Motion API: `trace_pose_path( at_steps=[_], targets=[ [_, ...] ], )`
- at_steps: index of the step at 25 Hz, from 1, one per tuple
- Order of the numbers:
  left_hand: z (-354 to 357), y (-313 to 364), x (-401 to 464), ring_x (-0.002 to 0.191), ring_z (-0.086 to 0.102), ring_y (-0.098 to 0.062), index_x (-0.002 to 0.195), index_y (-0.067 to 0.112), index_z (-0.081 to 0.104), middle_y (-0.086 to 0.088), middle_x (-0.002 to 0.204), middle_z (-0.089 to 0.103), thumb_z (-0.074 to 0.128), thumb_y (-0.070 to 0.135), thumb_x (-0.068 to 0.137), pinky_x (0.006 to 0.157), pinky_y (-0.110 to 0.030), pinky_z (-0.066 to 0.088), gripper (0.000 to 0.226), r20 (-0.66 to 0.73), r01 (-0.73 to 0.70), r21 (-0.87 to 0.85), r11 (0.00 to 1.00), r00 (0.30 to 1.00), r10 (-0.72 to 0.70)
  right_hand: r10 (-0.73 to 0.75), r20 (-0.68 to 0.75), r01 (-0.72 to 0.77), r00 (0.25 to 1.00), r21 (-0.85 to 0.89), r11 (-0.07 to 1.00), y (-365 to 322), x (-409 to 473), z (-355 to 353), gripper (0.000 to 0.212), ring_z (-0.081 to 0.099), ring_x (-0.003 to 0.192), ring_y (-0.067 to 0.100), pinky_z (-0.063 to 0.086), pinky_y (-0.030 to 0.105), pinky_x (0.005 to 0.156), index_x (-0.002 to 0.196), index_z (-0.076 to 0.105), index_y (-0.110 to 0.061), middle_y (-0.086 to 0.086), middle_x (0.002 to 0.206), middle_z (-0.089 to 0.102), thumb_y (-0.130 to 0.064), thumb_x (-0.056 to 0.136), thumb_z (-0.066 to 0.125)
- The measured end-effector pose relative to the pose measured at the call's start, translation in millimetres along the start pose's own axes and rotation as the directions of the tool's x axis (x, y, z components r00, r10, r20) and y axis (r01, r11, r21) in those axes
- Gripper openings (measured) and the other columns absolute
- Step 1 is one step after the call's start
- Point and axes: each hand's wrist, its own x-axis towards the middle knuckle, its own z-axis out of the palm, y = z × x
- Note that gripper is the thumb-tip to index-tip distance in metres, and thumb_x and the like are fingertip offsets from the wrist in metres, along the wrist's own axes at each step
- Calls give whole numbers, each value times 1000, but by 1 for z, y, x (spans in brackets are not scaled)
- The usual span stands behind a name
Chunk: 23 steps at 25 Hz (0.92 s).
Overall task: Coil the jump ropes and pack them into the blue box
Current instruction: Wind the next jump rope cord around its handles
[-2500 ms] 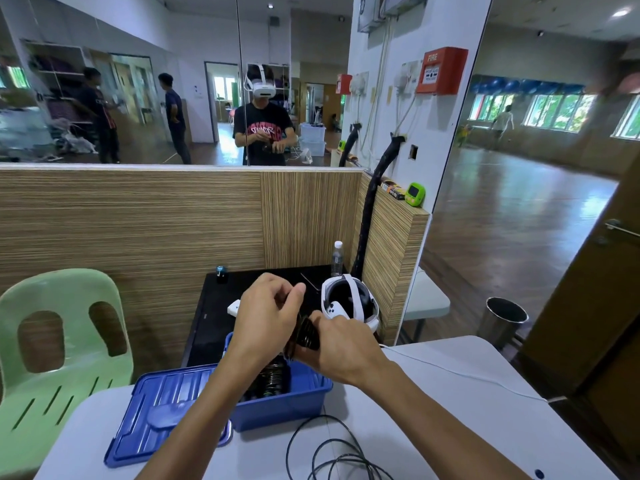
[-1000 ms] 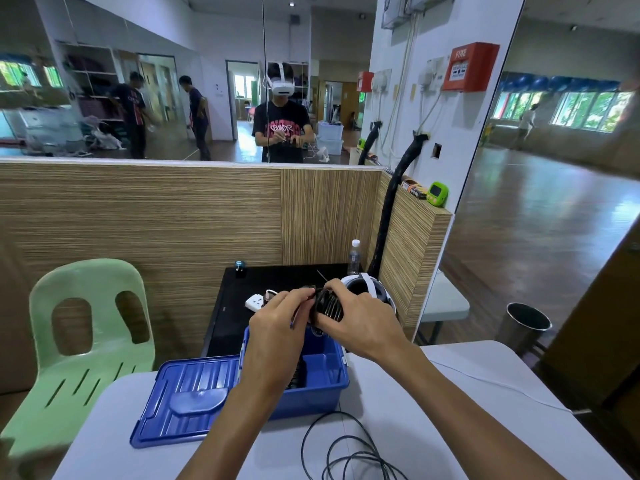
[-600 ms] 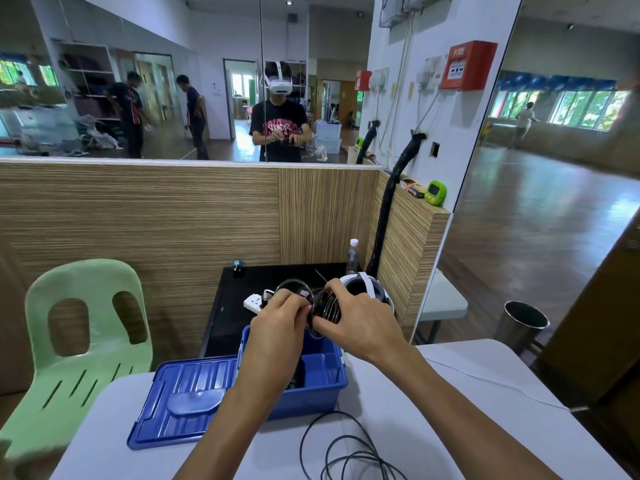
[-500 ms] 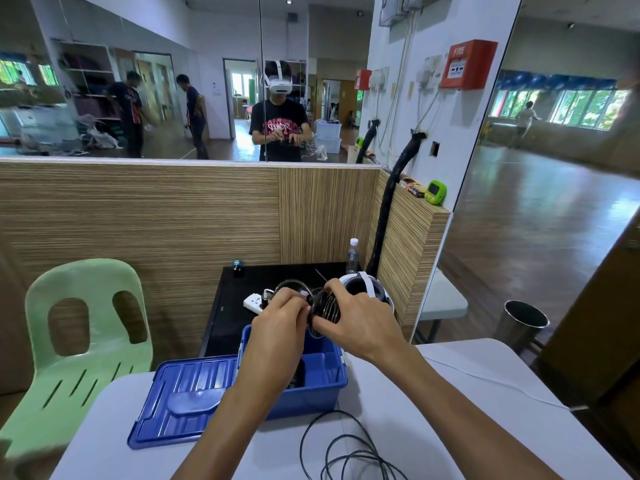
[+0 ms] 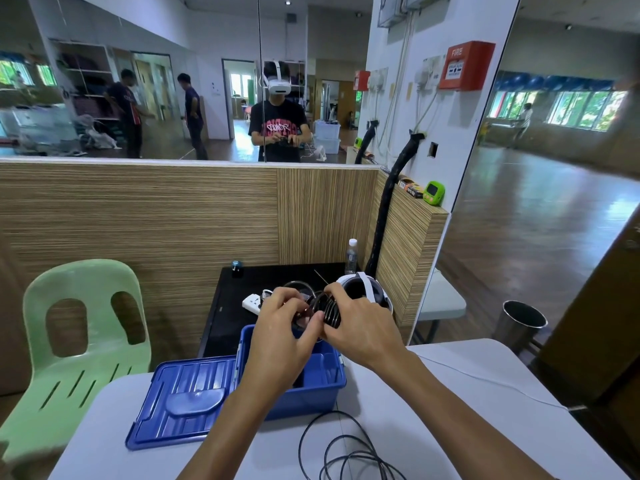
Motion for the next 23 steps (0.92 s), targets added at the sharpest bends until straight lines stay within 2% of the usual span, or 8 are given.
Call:
trace_pose_path(
  at_steps=[3,9,15,18,21,23],
  targets=[
    [-1,-4,2,97,53,-4,85,18,66,16,101,49,69,30,85,79,-13,45,12,-7,27,-95,995,1000,-28,14,-14,-15,1000,-22,1000,-3,1,-2,49,66,73,23,43,31,55,123,38,-29,0,83,69,-64,90,47],
    [1,-7,3,102,50,-5,82,17,63,10,105,47,69,24,86,78,-8,44,11,112,137,-137,981,986,-122,13,34,-12,999,-25,1000,-6,-2,-5,55,53,58,22,30,31,50,127,29,-29,-3,68,59,-62,89,50],
    [-2,-10,3,103,53,-9,75,13,63,5,107,49,66,28,89,85,-23,47,21,227,272,-295,916,951,-209,-11,103,14,995,-32,999,-3,0,-6,65,50,55,20,33,31,53,131,27,-27,-6,61,51,-57,84,59],
    [-3,-16,3,96,54,-3,74,13,66,5,106,49,65,30,90,78,-14,46,23,295,330,-297,896,924,-243,-32,141,34,990,-16,999,-1,-2,-2,68,54,54,19,38,31,54,135,24,-27,-5,59,51,-61,85,55],
    [-3,-19,6,94,57,-9,75,16,69,5,105,49,62,31,92,78,-21,49,23,308,354,-328,876,917,-255,-64,148,62,987,19,998,1,-2,0,61,51,50,13,38,32,54,136,23,-28,-3,57,53,-64,91,43],
    [-4,-17,6,94,57,-11,78,15,70,6,106,48,60,31,93,76,-21,48,24,315,376,-340,862,909,-272,-72,131,66,989,46,997,1,-2,-1,55,51,51,12,35,32,54,135,27,-27,-2,57,53,-62,94,36]
  ],
)
